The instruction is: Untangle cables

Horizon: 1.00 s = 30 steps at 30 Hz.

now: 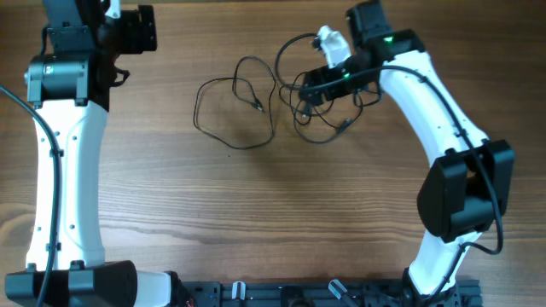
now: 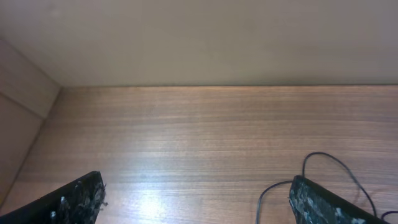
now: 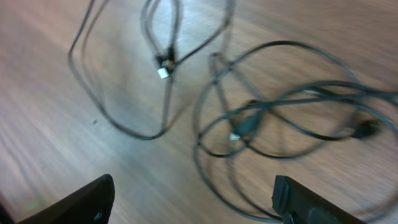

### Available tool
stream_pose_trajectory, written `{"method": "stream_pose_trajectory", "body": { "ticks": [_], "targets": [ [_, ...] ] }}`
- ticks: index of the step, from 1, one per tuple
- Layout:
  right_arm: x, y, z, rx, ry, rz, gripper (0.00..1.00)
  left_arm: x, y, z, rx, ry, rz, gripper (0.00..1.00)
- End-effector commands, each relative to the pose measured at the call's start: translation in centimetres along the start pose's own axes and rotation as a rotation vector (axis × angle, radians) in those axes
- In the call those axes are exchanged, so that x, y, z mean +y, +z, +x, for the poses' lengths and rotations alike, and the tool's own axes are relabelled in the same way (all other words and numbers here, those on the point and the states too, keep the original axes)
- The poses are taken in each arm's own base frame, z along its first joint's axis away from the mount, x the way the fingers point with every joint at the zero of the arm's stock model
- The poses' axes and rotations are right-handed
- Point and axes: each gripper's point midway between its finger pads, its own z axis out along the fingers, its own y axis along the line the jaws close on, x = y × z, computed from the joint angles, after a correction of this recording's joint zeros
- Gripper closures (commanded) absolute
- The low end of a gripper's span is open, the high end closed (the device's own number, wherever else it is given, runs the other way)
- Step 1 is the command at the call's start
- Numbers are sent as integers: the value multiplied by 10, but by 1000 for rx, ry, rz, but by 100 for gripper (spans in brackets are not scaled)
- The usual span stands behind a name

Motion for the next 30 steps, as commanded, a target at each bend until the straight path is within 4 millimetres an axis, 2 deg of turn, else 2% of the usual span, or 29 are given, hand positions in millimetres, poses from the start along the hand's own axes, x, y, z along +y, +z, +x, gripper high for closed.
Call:
{"method": "stream_pose_trajectory", "body": {
  "ticks": [1,6,10,18,23,30],
  "targets": [
    [30,2,1,11,-100,-26,16,-2,16,13,44,-29,20,3],
    [49,13,5,40,-147,3,15,-17,31,29,92,-26,91,3],
    [48,17,6,50,-83,73,15,-20,37,32,100,-35,100,3],
    [32,26,6,41,82,255,15,-14,38,24,70,-42,69,3],
    [39,39,3,27,121,261,15,-6,39,23,65,-54,47,2],
    [47,68,2,0,188,356,15,-3,40,22,59,-78,39,2]
  ]
}}
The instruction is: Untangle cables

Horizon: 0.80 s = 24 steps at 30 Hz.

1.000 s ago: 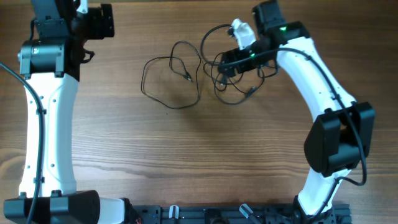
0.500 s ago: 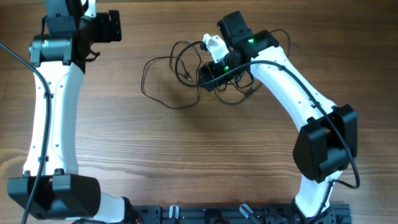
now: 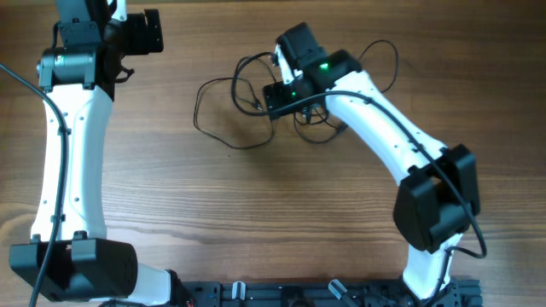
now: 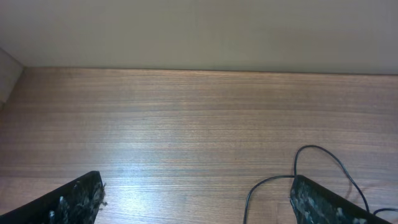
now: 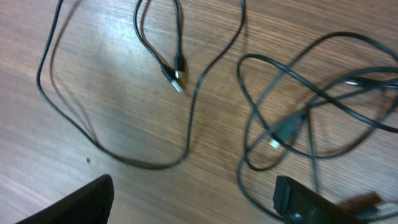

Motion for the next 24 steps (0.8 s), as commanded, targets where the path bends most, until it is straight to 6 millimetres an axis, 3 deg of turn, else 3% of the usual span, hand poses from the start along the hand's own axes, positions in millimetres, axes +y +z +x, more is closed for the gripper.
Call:
{"method": "stream_pose_trajectory", "body": {
  "ticks": [1,12,24],
  "targets": [
    [1,26,9,16,90,92,15,6,0,-1,-8,-29,-18,2],
    [0,66,18,51,173,114,16,11,0,-3,-14,-40,-26,1],
    [2,87,22,67,187,102,17,8,1,-3,-14,-45,-9,1]
  ]
}}
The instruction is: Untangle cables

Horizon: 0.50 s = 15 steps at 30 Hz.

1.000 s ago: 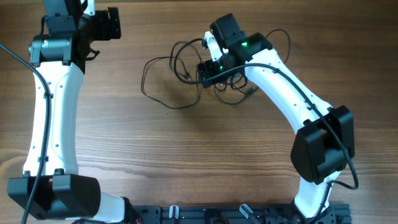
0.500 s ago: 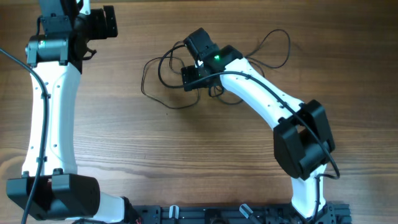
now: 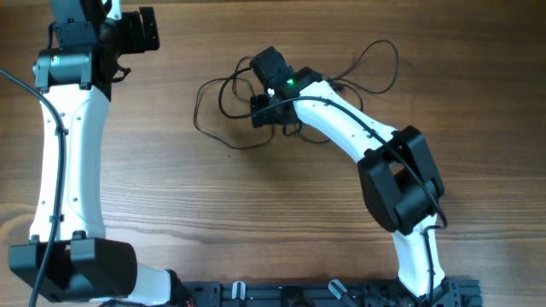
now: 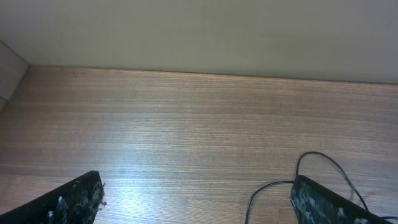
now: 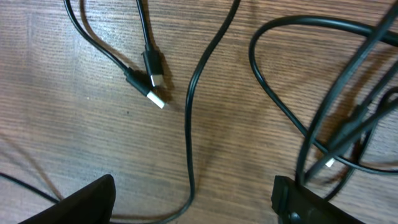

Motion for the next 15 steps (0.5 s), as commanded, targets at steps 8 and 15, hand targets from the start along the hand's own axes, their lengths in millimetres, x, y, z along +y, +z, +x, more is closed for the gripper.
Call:
{"method": "stream_pose_trajectory", "body": {
  "ticks": [8,15],
  "targets": [
    [-2,28,5,16,18,11,18,-1,0,-1,-5,-36,16,1],
    [-1,41,1,-6,20,13,18,-1,0,0,-1,-40,16,0]
  ]
}}
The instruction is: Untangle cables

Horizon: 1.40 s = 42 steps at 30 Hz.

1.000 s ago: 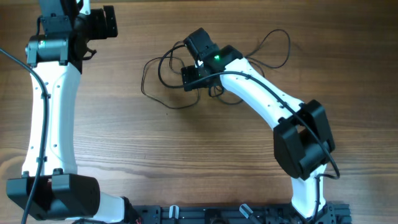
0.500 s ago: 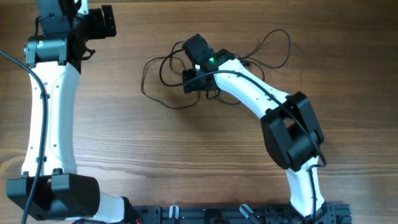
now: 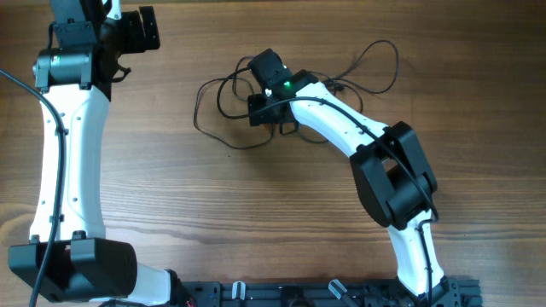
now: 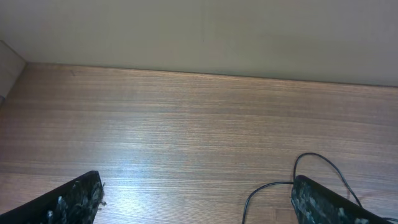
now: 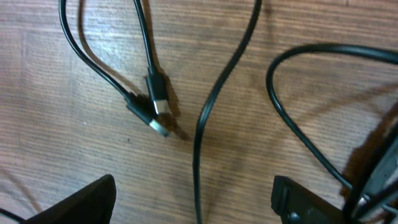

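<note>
A tangle of thin black cables (image 3: pixel 299 81) lies at the table's far middle, with a big loop (image 3: pixel 223 119) spreading left. My right gripper (image 3: pixel 264 111) hangs low over the tangle's left part, open. In the right wrist view one strand (image 5: pixel 205 130) runs between the open fingers (image 5: pixel 81 202), and two plug ends (image 5: pixel 155 106) lie just ahead on the wood. My left gripper (image 3: pixel 136 30) is open at the far left corner, away from the cables. In the left wrist view a cable loop (image 4: pixel 311 171) shows by its right finger (image 4: pixel 323 202).
The table (image 3: pixel 256 213) is brown wood. A pale wall (image 4: pixel 199 31) rises behind its far edge. A black rail (image 3: pixel 324 294) runs along the near edge, where both arm bases stand.
My right gripper has sunk a little closer to the wood, so the plug ends and the strand between its fingers look larger. The left arm has not moved.
My right gripper hung open over the right part of the tangle. Then it stood further left over the tangle's middle. Later it was lower, over the left part near the plug ends, and now lower still. The left gripper stayed open at the far left.
</note>
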### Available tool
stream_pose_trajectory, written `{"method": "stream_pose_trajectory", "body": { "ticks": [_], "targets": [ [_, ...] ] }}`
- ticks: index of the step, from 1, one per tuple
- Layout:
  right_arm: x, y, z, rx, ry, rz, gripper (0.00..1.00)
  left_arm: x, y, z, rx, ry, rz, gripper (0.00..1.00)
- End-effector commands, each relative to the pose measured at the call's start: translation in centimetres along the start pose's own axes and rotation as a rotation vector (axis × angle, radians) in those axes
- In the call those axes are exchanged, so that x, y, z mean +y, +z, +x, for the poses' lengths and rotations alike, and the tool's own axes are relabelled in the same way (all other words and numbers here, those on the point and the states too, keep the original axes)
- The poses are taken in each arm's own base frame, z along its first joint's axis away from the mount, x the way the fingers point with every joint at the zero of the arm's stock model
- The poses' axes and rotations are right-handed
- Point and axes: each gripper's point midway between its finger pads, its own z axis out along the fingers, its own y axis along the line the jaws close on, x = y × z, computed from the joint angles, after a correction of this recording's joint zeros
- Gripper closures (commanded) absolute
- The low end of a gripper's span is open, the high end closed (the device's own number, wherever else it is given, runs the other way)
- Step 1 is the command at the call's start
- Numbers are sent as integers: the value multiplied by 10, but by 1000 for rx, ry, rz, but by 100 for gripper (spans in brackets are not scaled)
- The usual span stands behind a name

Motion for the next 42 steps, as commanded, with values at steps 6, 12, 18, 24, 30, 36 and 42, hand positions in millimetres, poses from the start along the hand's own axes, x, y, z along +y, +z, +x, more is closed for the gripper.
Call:
{"method": "stream_pose_trajectory", "body": {
  "ticks": [6,12,18,24,30,36,42],
  "targets": [
    [-7,30,9,21,44,31,19,0,0,0,0,-29,12,0],
    [-8,30,7,15,45,33,37,0,-2,0,-1,-29,12,0],
    [-9,30,7,15,48,34,48,0,-8,-3,-15,-29,12,0],
    [-9,30,5,10,52,31,78,0,-15,-7,-30,-30,12,0],
    [-18,30,1,7,76,37,95,1,-21,-9,-41,-30,12,0],
    [-7,29,-12,4,75,-118,95,1,-23,-10,-42,-34,12,0],
    [16,-1,-44,-60,30,-326,95,1,-23,-10,-43,-34,12,0]
  ]
}}
